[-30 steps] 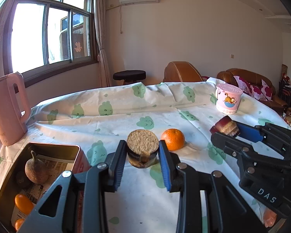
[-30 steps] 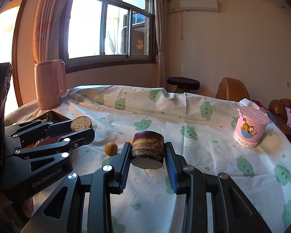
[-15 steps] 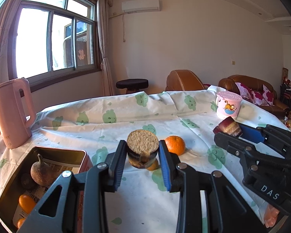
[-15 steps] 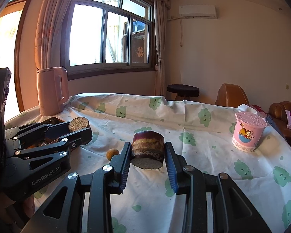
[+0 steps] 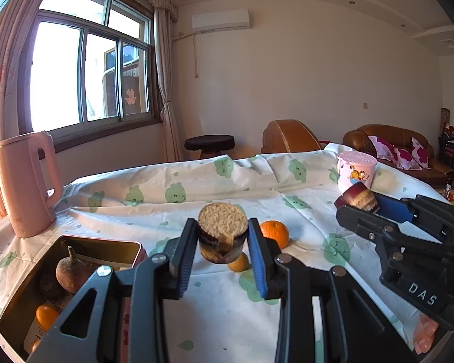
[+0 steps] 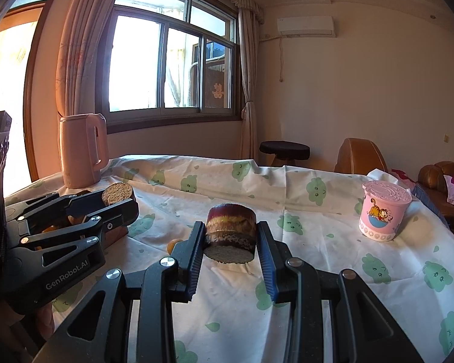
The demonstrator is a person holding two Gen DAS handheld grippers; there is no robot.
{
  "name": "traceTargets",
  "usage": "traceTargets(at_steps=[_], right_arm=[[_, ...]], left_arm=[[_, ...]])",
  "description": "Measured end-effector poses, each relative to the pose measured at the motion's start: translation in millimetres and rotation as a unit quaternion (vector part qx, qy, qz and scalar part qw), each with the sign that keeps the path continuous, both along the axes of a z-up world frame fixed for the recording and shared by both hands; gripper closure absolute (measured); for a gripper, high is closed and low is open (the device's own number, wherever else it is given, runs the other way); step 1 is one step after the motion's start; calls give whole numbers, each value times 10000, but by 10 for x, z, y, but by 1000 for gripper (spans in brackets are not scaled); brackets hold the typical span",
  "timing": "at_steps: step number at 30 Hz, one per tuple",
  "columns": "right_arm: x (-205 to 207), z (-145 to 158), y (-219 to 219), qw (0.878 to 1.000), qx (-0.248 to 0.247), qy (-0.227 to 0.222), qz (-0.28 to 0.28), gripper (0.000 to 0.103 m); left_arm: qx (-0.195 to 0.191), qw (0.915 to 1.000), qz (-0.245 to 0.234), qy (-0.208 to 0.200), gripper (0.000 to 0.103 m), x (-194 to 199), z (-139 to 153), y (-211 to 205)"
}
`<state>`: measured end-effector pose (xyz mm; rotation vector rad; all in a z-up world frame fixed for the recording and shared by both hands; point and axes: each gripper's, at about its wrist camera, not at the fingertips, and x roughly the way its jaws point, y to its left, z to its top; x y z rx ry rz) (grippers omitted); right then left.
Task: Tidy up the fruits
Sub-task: 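Lift the cylinder with the left tool while the right tool carries the cake toward the tin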
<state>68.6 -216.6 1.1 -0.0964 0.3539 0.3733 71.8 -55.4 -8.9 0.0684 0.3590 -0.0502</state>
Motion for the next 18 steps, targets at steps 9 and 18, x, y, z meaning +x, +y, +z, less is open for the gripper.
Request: traceTargets(at_steps=[9, 18], right_arm=[[-55, 17, -22, 9999, 62, -136, -2, 67], [-70, 24, 6, 9998, -12, -169, -41, 67]], left_arm=[[31, 9998, 35, -175, 68, -80, 19, -4], [-5, 9996, 59, -263, 68, -155, 34, 8]])
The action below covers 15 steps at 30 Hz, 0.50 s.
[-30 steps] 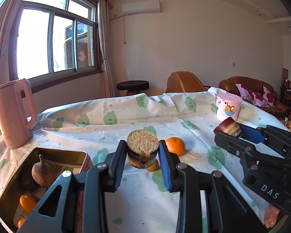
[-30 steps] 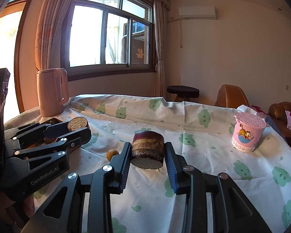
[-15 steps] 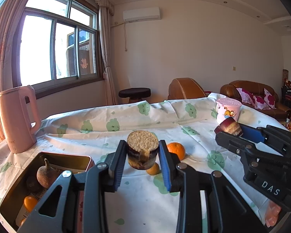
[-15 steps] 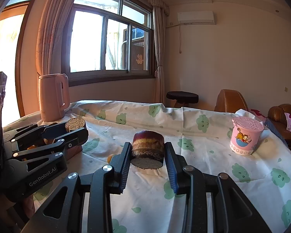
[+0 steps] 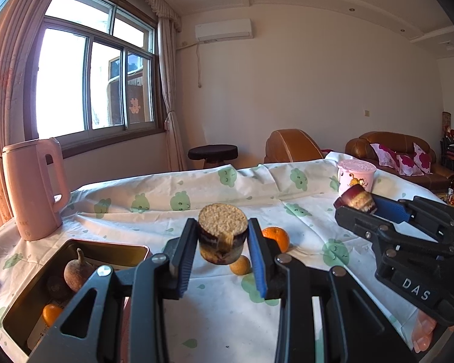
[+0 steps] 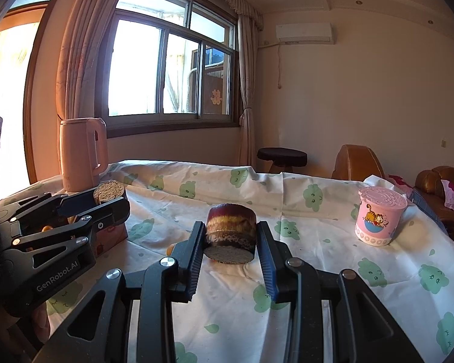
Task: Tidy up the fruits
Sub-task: 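Lift the cylinder with the left tool while the right tool carries the cake toward the tin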
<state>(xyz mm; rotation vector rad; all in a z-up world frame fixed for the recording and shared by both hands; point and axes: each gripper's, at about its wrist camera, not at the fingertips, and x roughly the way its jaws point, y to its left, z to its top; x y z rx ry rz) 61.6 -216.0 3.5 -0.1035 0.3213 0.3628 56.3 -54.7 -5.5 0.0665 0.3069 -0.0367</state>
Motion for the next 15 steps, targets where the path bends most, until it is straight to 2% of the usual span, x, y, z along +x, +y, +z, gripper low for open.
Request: traceTargets(at_steps=[15], right_arm=[[-5, 6, 186, 9997, -133, 72, 179, 67]], left_arm=[[-109, 9999, 39, 41, 68, -121, 5, 140]])
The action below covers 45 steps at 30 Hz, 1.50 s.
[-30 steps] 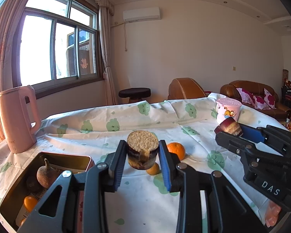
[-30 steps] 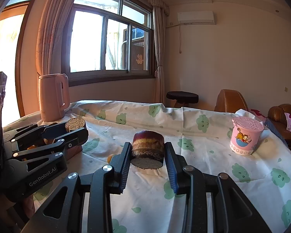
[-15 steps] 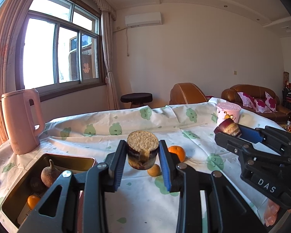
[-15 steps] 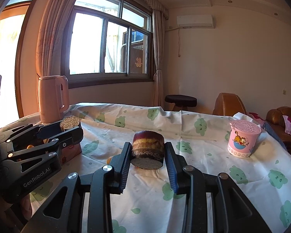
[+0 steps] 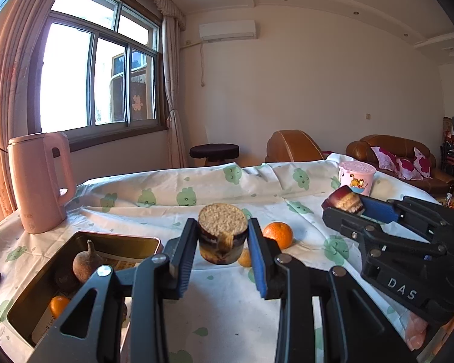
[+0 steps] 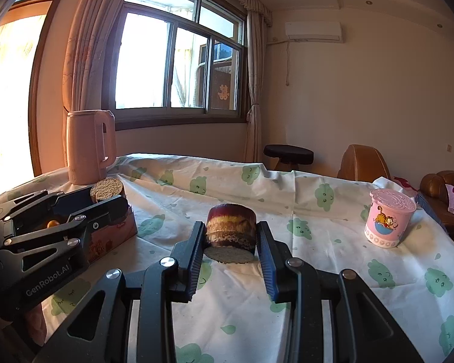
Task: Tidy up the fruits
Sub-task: 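Carry the cylinder over the tin with the left tool while the right tool carries the cake there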
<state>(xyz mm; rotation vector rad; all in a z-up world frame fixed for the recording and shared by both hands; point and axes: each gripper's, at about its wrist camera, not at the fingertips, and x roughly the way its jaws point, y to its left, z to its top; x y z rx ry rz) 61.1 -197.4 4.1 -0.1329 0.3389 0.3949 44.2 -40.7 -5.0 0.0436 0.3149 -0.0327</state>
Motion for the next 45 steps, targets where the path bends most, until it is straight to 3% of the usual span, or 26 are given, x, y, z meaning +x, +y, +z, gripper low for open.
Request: traceTargets(at_steps=[24, 45], right_arm=[[-50, 223, 719, 9972, -162, -27, 727, 67], [-113, 84, 1461, 9875, -335, 296, 1514, 67]], left_arm=[[-192, 9987, 462, 84, 68, -192, 62, 659], [-352, 9925, 1067, 477, 68, -225, -61, 1304]])
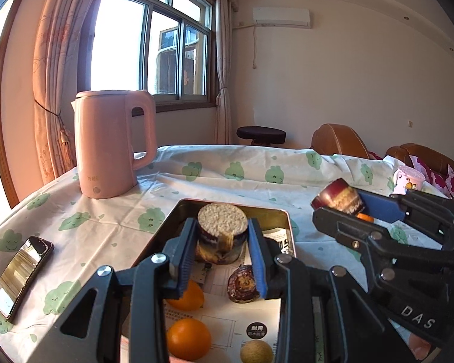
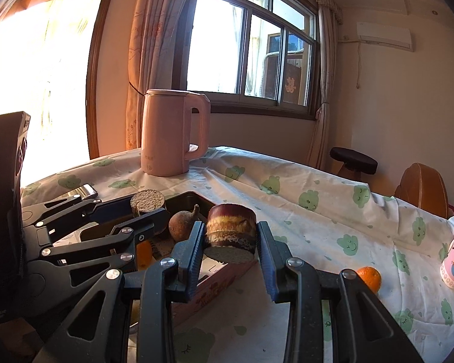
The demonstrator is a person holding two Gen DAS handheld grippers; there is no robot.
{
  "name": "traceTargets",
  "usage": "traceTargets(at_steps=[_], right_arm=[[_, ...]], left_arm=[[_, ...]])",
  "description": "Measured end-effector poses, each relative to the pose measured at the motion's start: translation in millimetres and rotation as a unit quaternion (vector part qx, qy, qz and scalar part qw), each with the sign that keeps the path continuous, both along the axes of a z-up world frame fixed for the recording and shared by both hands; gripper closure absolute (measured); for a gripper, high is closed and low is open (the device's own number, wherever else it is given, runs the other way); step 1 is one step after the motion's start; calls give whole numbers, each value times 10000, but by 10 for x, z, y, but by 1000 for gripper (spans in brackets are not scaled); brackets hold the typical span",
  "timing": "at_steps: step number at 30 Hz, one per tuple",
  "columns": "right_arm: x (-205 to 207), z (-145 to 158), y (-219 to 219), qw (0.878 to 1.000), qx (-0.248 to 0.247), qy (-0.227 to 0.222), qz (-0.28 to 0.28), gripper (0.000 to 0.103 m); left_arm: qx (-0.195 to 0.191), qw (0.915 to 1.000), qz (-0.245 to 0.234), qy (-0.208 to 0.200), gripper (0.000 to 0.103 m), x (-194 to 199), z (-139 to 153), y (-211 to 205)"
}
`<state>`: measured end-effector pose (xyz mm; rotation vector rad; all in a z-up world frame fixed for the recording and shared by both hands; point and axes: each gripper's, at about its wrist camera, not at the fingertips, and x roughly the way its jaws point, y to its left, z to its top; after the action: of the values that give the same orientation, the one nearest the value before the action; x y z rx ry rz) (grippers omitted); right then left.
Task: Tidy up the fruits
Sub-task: 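Carry the cylinder over the tin with the left tool while the right tool carries the cake there, then open the left tool into the tin while the right tool releases the cake inside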
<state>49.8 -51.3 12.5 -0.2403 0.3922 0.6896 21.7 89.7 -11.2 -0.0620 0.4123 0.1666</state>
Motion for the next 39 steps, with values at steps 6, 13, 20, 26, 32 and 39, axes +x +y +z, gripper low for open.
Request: traceTargets(at_steps=[6, 13, 20, 26, 32, 39], right_arm=[[-38, -51, 165, 9998, -84, 73, 163, 67], [-44, -168, 331, 9986, -300, 275, 338, 67], [-30, -267, 384, 9966, -440, 511, 477, 67], [-47, -364, 445, 9942, -641, 639, 580, 66], [-31, -410, 455, 9924, -691, 792, 644, 66], [-20, -413, 441, 9912, -631, 929, 701, 51]], left_arm=[[-76, 9998, 144, 115, 68, -1, -24, 162], [-205, 9990, 245, 298, 68, 27, -67, 326], [-302, 9982, 255, 449, 68, 60, -100, 369], [-348, 9976, 230, 558, 68, 91, -123, 384], [-322, 9975, 251, 572, 67, 92, -121, 374], [-158, 9980, 340, 516, 41, 71, -104, 338]])
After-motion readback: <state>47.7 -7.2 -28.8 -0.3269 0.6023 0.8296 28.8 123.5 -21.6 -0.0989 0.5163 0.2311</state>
